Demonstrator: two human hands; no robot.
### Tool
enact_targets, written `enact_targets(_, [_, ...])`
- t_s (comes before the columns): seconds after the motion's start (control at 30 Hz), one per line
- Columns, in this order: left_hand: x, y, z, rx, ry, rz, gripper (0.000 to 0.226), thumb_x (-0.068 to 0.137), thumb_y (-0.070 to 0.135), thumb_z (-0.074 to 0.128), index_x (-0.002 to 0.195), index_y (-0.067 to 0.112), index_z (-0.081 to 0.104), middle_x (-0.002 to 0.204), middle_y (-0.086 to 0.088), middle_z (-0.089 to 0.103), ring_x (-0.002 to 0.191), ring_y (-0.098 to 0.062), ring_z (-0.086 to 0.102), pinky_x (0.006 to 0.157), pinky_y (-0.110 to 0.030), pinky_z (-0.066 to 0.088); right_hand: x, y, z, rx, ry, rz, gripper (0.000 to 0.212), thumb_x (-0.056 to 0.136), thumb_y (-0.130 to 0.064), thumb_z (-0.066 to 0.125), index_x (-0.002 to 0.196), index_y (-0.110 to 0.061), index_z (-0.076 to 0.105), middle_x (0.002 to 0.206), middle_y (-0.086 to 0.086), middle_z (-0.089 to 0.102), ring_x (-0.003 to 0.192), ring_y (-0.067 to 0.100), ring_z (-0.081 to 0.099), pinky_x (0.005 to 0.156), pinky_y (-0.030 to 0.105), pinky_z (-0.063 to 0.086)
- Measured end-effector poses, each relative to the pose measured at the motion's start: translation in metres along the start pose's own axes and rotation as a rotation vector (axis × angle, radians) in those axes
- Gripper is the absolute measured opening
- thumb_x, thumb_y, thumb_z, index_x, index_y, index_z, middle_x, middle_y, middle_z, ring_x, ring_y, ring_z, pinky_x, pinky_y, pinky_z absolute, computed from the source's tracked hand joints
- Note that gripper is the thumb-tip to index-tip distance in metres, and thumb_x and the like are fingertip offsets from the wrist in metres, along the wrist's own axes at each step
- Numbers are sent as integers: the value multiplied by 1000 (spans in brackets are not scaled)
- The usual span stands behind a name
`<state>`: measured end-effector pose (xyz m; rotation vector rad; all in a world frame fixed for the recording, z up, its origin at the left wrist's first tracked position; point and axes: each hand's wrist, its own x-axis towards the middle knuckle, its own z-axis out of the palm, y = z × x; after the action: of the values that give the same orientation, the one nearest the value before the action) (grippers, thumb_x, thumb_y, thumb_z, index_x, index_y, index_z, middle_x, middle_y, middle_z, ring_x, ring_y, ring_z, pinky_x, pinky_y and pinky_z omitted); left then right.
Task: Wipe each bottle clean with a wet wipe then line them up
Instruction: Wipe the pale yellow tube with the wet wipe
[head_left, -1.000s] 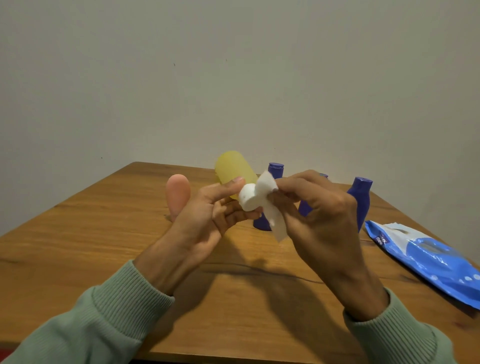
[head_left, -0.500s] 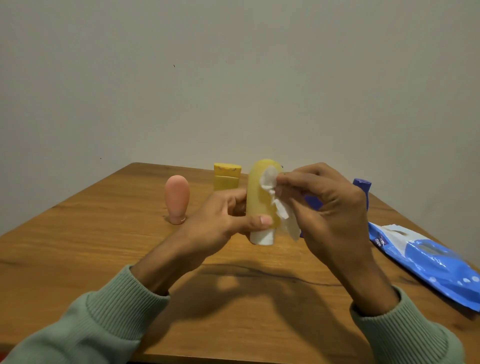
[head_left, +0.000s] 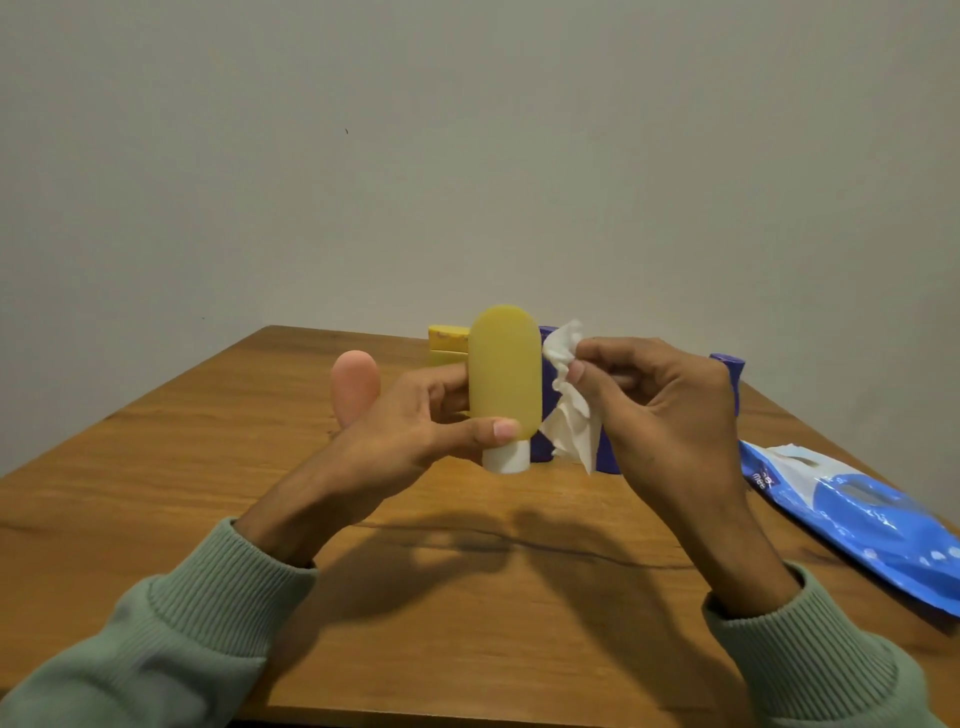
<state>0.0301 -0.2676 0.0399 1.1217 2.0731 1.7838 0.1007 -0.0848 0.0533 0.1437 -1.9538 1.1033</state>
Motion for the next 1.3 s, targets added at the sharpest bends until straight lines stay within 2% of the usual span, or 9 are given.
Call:
enact_targets(0.07, [-3, -3, -8, 26, 46, -5, 52, 78, 21, 72, 127, 11, 58, 113, -1, 71, 104, -18, 67, 83, -33, 56, -4, -3, 8, 29, -85, 31, 25, 82, -17, 71, 88, -40, 62, 87, -20, 64, 80, -6, 64, 65, 11, 52])
enact_targets(0.2, [-17, -5, -28, 83, 152, -30, 56, 74, 22, 75, 126, 15, 56, 106, 13, 71, 102, -14, 68, 87, -35, 57, -13, -3, 32, 61, -227, 97, 14, 82, -17, 71, 93, -25, 70, 89, -12, 69, 81, -2, 65, 67, 16, 54])
enact_targets(0.33, [-34, -10, -59, 129, 288, -86, 55, 70, 28, 76, 120, 18, 58, 108, 0, 71, 98, -17, 69, 82, -33, 57, -16, -8, 60, 103, -345, 127, 13, 81, -18, 72, 91, -26, 71, 83, -17, 68, 80, -5, 63, 63, 12, 50])
enact_targets(0.47, [-50, -20, -88, 210, 449, -127, 37, 77, 21, 76, 107, 30, 56, 99, 8, 69, 86, -1, 69, 68, -20, 56, -14, -16, 94, 45, -457, 115, 13, 83, -22, 70, 96, -24, 71, 88, -20, 65, 80, -3, 61, 62, 15, 51])
enact_targets(0.57, [-52, -33, -102, 320, 543, -154, 36, 83, 17, 74, 110, 28, 52, 94, 17, 60, 77, 6, 64, 57, -9, 49, -11, -17, 116, -9, -499, 81, 15, 84, -23, 69, 98, -21, 72, 96, -13, 68, 79, 0, 61, 65, 19, 53])
enact_targets(0.63, [-52, -41, -112, 398, 591, -171, 41, 84, 21, 74, 118, 27, 52, 96, 18, 57, 82, 3, 60, 59, -11, 49, -10, -17, 131, -42, -528, 69, 15, 84, -22, 69, 99, -20, 72, 98, -10, 68, 78, -2, 59, 63, 16, 49])
enact_targets(0.77, [-46, -58, -131, 472, 621, -234, 48, 82, 25, 75, 126, 19, 55, 107, 6, 62, 97, -11, 61, 84, -36, 55, -7, -14, 153, -90, -553, 49, 17, 83, -20, 69, 100, -17, 72, 98, -11, 67, 74, -7, 55, 59, 8, 41])
enact_targets(0.87, [-44, -70, -136, 467, 628, -282, 51, 83, 22, 75, 128, 14, 54, 113, 0, 62, 100, -17, 61, 87, -42, 55, -8, -12, 166, -112, -566, 43, 18, 83, -20, 69, 100, -16, 72, 100, -8, 69, 73, -7, 55, 56, 6, 38])
enact_targets(1.3, [-42, -85, -141, 475, 585, -298, 41, 82, 16, 75, 120, 12, 60, 100, -3, 68, 91, -19, 66, 84, -43, 56, -20, -16, 187, -140, -612, -5, 19, 85, -21, 66, 103, -16, 71, 89, -9, 66, 73, -4, 57, 54, 8, 40])
